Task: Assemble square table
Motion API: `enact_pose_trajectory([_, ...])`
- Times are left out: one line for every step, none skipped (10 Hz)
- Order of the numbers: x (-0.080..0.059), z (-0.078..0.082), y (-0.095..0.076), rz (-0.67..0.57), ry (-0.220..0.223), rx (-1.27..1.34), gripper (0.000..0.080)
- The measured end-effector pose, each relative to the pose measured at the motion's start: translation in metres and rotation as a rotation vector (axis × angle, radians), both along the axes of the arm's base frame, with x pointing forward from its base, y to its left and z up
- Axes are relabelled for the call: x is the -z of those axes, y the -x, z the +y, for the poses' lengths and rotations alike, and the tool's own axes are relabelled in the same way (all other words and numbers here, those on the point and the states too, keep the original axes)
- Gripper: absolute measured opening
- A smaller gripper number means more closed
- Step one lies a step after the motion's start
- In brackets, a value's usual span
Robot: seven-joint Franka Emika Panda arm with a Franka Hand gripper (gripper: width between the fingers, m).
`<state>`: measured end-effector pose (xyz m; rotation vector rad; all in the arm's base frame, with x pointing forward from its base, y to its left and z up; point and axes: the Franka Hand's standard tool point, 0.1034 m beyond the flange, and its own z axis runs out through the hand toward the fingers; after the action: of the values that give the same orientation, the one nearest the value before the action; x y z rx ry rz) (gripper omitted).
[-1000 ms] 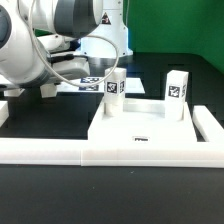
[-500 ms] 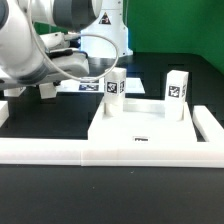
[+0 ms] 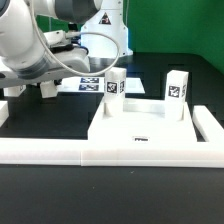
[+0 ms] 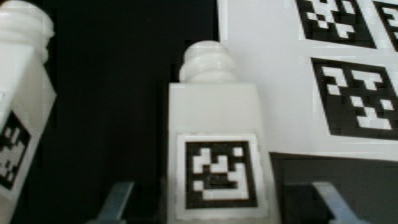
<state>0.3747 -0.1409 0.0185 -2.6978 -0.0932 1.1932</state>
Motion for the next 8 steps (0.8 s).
enact_pose_trajectory([-0.024,0.004,-0.008,0.026,-0.024,-0.024,0.029])
enact_pose_trajectory([-0.053,0.009,-0.025,0.008,-0.037,-0.044,0.029])
enact_pose_trajectory([-0.076,0.013,-0.038,-0.031,-0.034,-0.051,0.029])
enact_pose_trajectory([-0.1,0.019,-0.043,-0.028,-0.023,-0.044,0.029])
enact_pose_trajectory([-0.123,0.03,-0.058,-0.069,0.008,-0.038,0.029])
enact_pose_trajectory([-0.137,0.039,-0.071,-0.167,0.023,-0.035,0.029])
enact_pose_trajectory([-0.134,0.04,-0.069,-0.223,0.025,-0.028,0.029])
enact_pose_trajectory([-0.13,0.036,-0.073,-0.28,0.03,-0.021,0.029])
